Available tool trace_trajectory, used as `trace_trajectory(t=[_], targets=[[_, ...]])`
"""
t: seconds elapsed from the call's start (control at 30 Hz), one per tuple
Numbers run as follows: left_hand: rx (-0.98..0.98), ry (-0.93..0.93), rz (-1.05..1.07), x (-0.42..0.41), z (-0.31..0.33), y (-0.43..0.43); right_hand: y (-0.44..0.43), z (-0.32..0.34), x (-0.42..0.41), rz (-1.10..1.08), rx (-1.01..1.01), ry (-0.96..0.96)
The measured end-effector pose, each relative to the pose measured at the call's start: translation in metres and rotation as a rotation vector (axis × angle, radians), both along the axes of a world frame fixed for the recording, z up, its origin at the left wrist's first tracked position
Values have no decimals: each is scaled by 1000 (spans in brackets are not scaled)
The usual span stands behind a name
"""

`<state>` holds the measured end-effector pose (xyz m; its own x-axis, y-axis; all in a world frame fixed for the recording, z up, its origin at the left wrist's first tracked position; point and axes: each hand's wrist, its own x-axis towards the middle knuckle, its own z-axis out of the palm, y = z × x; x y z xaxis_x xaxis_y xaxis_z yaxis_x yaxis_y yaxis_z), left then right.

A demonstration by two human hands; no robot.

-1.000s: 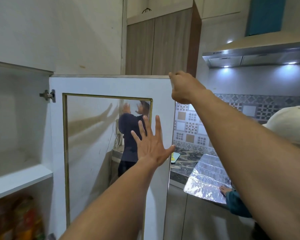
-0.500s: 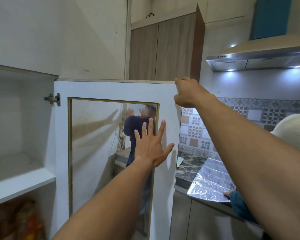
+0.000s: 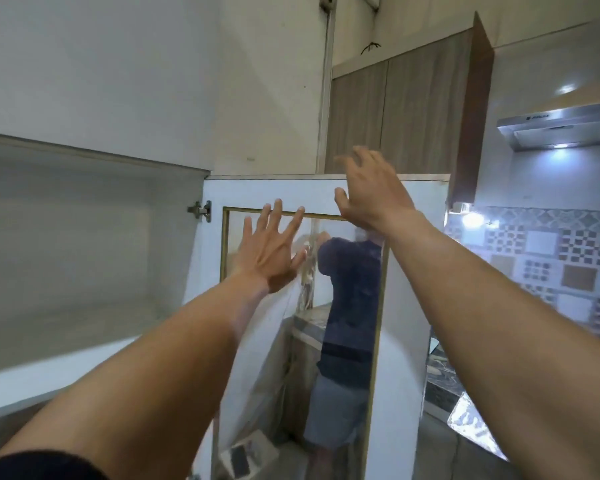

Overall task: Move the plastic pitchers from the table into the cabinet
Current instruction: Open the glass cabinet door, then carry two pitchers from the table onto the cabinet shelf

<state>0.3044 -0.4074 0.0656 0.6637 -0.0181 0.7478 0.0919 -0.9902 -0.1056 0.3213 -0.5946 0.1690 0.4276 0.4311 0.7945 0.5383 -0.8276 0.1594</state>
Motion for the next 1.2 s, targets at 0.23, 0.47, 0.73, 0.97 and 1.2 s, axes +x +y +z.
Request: trace_trajectory(t=[0.23, 0.47, 0.73, 0.97, 1.2], targets=[[-56, -11, 269, -79, -7, 107, 113, -36, -12, 257, -2, 173], [-131, 24, 593, -196, -37, 198, 238, -76, -66, 530, -70, 330], [-213, 49, 911, -343, -75, 277, 374, -126, -180, 819, -116, 413], [-314, 34, 1104, -476, -115, 325, 475, -169, -304, 1049, -199, 518], [-428, -2, 1320, -605, -168, 350, 553, -211, -434, 1297, -274, 590]])
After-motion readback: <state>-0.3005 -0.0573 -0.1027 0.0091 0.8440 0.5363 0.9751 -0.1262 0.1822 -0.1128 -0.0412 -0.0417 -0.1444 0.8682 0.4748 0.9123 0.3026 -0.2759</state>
